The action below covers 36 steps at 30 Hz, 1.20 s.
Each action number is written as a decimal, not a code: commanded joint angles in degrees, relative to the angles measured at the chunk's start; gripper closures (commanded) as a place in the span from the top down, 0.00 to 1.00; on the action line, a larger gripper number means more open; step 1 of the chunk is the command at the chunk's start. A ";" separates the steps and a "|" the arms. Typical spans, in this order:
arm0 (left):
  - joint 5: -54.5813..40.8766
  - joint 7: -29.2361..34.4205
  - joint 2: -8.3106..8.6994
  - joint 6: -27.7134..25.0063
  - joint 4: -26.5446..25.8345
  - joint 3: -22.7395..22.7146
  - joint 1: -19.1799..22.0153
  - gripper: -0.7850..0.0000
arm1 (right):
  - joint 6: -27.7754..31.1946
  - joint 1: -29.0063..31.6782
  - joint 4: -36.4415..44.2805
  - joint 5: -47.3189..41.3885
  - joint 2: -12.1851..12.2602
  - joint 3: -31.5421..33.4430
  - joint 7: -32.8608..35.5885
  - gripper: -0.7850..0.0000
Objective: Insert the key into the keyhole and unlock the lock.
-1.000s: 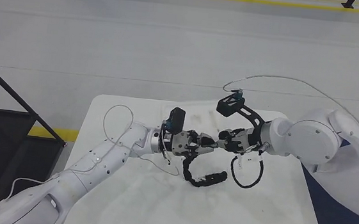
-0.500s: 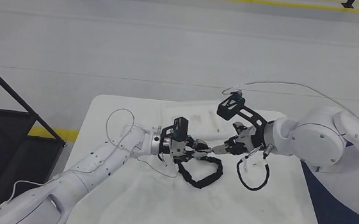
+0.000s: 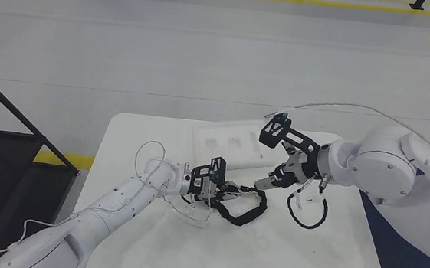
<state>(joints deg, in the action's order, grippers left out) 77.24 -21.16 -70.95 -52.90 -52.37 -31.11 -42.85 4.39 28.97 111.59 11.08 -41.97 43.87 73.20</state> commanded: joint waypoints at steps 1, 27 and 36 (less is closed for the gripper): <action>-1.06 0.21 -0.37 -0.42 1.27 -0.02 0.03 1.00 | 1.59 0.24 -0.35 -0.13 -0.10 0.07 -0.78 1.00; -7.78 -4.39 4.33 -5.10 -2.96 -11.61 11.95 1.00 | 23.80 1.84 -14.19 5.88 -2.70 0.49 -22.26 1.00; -14.24 1.33 7.29 -5.10 -2.90 -6.84 18.68 1.00 | 31.32 -4.97 -20.84 1.28 -4.70 0.41 -21.34 1.00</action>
<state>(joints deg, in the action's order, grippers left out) 64.11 -20.87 -64.06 -58.00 -55.36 -38.84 -25.18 35.31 24.78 91.55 12.73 -46.51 44.24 51.57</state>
